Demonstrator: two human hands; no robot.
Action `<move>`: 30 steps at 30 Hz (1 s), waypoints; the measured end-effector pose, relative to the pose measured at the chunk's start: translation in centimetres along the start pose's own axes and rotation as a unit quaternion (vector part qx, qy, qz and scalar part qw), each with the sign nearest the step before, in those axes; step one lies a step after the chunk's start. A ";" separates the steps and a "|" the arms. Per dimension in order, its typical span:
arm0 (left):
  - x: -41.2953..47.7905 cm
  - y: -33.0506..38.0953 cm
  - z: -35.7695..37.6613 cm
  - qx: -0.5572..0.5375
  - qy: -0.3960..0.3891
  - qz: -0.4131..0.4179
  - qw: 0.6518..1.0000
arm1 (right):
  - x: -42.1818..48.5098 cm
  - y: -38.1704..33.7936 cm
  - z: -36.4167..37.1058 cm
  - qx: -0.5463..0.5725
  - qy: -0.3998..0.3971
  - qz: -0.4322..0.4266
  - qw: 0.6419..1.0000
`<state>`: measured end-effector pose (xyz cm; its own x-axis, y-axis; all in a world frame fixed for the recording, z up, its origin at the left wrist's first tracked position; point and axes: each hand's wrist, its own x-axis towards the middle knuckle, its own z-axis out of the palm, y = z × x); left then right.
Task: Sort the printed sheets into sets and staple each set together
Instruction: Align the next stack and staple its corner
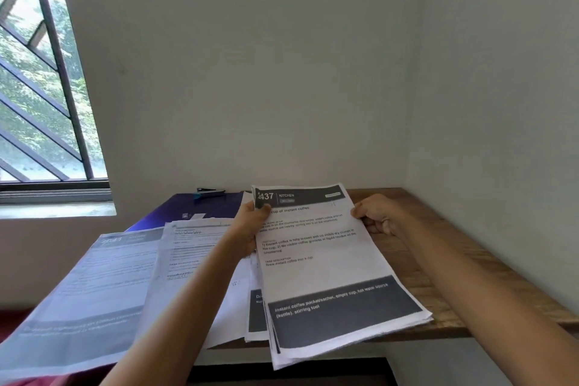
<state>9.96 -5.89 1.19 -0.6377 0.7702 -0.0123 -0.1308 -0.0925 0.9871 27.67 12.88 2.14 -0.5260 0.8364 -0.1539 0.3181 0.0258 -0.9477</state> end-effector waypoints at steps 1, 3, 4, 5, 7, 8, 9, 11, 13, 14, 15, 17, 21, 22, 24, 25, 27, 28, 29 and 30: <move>0.0 -0.3 0.1 0.008 -0.005 0.001 1.000 | 0.1 0.0 0.2 0.014 0.016 -0.006 1.000; 0.0 -1.0 0.2 0.017 -0.008 0.007 1.000 | 0.6 -0.1 0.7 0.044 0.040 -0.014 0.998; 0.1 -1.3 0.3 0.016 -0.005 0.009 1.000 | 0.7 -0.2 0.9 0.060 0.048 -0.015 0.997; 0.1 -1.6 0.3 0.012 -0.001 0.012 1.000 | 0.9 -0.3 1.1 0.080 0.055 -0.014 0.995; 0.0 -2.0 0.4 -0.005 0.002 0.012 1.000 | 1.2 -0.6 1.5 0.122 0.062 -0.009 0.990; 0.0 -2.2 0.4 -0.013 0.002 0.011 1.000 | 1.4 -0.7 1.7 0.142 0.065 -0.006 0.988; 0.1 -2.4 0.4 -0.013 0.002 0.010 1.000 | 1.8 -0.7 1.9 0.162 0.070 -0.007 0.984; 0.3 -2.7 0.4 0.000 0.005 0.013 1.000 | 2.4 -0.8 2.4 0.193 0.079 -0.013 0.978; 0.5 -2.9 0.4 0.009 0.006 0.020 1.000 | 3.0 -0.7 2.8 0.210 0.091 -0.019 0.973; 0.6 -2.9 0.4 0.008 0.005 0.025 1.000 | 3.1 -0.8 3.0 0.217 0.099 -0.025 0.971; 0.7 -2.9 0.4 0.005 0.005 0.031 1.000 | 3.3 -0.7 3.0 0.225 0.103 -0.028 0.969; 0.7 -2.9 0.5 -0.003 0.000 0.036 0.999 | 3.5 -0.7 3.3 0.245 0.106 -0.032 0.963; 0.8 -3.0 0.4 -0.010 -0.016 0.030 0.999 | 3.9 -0.6 3.8 0.271 0.128 -0.039 0.953; 0.8 -3.0 0.4 -0.012 -0.017 0.026 0.999 | 4.0 -0.6 3.9 0.276 0.135 -0.040 0.951; 0.9 -3.0 0.3 -0.016 -0.017 0.018 1.000 | 4.0 -0.7 4.1 0.278 0.145 -0.043 0.949; 0.9 -3.0 0.3 -0.016 -0.016 0.016 1.000 | 4.0 -0.8 4.2 0.279 0.150 -0.042 0.948; 0.9 -3.0 0.3 -0.017 -0.018 0.016 1.000 | 4.0 -0.9 4.3 0.290 0.154 -0.036 0.944; 1.0 -3.0 0.3 -0.017 -0.018 0.017 1.000 | 4.0 -0.9 4.3 0.295 0.156 -0.035 0.942; 1.0 -3.0 0.3 -0.018 -0.017 0.018 1.000 | 4.2 -0.9 4.4 0.299 0.161 -0.035 0.940; 0.9 -3.0 0.3 -0.020 -0.015 0.017 1.000 | 4.5 -0.8 4.4 0.299 0.176 -0.042 0.937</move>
<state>9.97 -4.72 -1.70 -0.6189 0.7850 0.0275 -0.1396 -0.1444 0.9796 21.60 14.19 1.02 -0.2040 0.9764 -0.0706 -0.2666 -0.1248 -0.9557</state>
